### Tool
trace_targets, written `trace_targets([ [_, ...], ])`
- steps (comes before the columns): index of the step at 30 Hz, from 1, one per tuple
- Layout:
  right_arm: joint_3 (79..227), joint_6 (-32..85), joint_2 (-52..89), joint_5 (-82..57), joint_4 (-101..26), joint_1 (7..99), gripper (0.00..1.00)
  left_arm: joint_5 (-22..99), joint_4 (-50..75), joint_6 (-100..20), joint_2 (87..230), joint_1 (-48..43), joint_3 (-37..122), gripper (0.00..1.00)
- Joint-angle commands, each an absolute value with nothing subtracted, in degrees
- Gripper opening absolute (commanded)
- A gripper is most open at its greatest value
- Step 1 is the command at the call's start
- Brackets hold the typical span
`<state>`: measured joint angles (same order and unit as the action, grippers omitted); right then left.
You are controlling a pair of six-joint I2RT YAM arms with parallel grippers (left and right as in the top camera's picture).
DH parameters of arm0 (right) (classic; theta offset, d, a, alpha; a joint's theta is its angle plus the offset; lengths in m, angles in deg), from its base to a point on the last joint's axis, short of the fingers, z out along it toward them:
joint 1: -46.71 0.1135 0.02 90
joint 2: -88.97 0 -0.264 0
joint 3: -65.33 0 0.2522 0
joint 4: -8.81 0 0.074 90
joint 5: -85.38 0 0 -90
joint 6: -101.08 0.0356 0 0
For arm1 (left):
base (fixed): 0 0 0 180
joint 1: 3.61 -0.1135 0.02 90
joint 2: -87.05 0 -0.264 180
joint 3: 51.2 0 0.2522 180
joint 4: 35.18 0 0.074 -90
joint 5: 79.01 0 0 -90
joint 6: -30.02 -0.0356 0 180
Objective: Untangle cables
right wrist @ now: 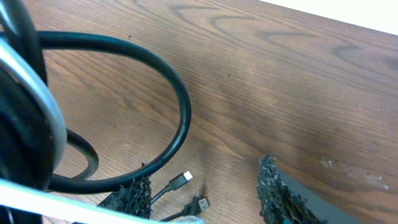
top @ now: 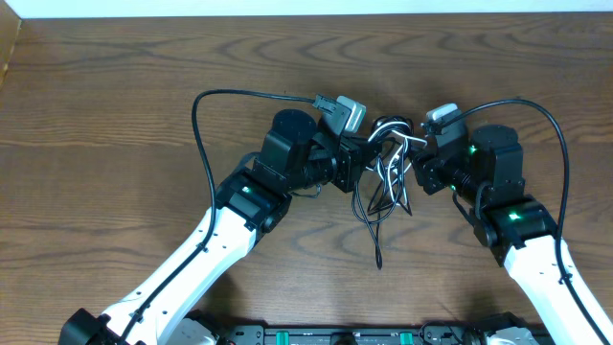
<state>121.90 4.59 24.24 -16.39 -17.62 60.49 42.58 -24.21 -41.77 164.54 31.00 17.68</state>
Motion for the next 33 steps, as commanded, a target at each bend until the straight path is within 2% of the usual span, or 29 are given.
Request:
trace_targets([
  [1,122.36,5.05,24.09,-16.94,-17.53,60.41,0.56,43.63,-24.93,-40.87,164.52,31.18,19.05,0.08],
  [7,122.36,5.03,24.07,-16.94,-16.39,60.41,0.56,49.88,-27.4,-39.49,164.52,31.18,19.05,0.08],
  [10,122.36,5.03,24.07,-16.94,-15.76,60.41,0.51,51.67,-27.77,-39.47,164.52,31.18,19.05,0.08],
  [13,122.36,5.03,24.07,-16.96,-15.45,60.41,0.1,52.48,-27.77,-39.45,164.52,31.18,19.05,0.08],
  [14,122.36,5.03,24.07,-16.98,-15.43,60.41,0.02,52.59,-27.77,-39.36,164.52,31.18,19.05,0.08],
  [24,122.36,5.05,24.09,-16.79,-15.78,60.36,0.01,49.53,-27.53,-39.58,164.52,31.16,19.05,0.07],
  [33,122.36,10.08,27.22,-15.04,-19.74,58.26,0.01,20.26,-19.62,-39.54,164.52,31.18,19.05,0.08],
])
